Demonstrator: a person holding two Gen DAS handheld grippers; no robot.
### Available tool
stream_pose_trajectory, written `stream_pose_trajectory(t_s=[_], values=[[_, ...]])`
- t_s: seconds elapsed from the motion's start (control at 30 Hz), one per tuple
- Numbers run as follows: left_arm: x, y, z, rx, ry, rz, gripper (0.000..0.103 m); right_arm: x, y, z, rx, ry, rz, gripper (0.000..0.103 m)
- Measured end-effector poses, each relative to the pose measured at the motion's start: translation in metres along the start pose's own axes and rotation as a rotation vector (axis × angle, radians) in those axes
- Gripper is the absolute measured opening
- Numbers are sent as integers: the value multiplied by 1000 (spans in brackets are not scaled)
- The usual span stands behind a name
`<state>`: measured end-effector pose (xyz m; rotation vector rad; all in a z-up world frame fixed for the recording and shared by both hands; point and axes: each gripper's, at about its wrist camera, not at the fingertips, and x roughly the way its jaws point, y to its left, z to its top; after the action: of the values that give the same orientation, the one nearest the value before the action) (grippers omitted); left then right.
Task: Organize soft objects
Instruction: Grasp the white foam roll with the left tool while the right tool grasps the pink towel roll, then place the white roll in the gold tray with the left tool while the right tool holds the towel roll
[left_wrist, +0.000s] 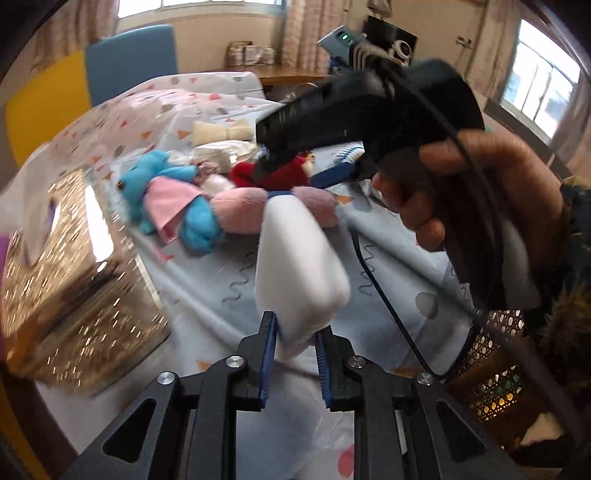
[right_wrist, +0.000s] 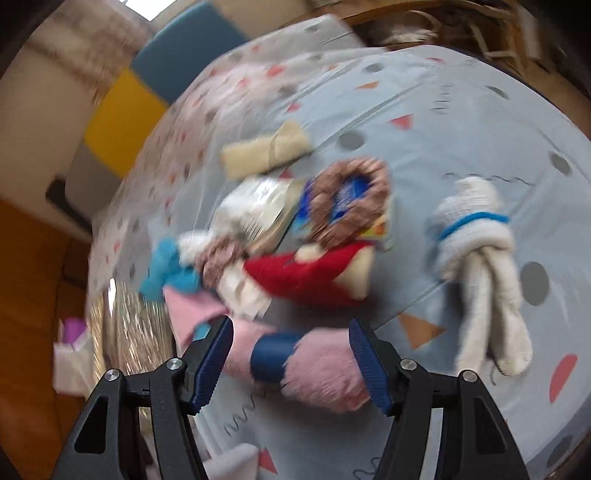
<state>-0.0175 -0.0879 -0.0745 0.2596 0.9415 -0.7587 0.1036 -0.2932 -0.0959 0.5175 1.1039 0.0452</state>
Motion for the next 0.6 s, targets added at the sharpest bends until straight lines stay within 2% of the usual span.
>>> stream_pose_trajectory(t_s=[0.17, 0.3, 0.33, 0.37, 0.43, 0.6], values=[[-19, 4, -9, -47, -34, -8, 19, 24, 32, -16, -223, 88, -120, 69], [-30, 7, -9, -58, -61, -13, 19, 38, 45, -28, -323, 136, -192, 69], [-33, 8, -9, -62, -68, -15, 19, 38, 47, -30, -345, 132, -205, 60], [-36, 11, -8, -68, -73, -20, 19, 39, 50, -32, -363, 131, -207, 53], [-42, 14, -9, -83, -85, -30, 19, 39, 53, -34, -382, 125, -222, 49], [-59, 24, 10, -116, -132, -63, 19, 39, 56, -38, -369, 140, -218, 49]])
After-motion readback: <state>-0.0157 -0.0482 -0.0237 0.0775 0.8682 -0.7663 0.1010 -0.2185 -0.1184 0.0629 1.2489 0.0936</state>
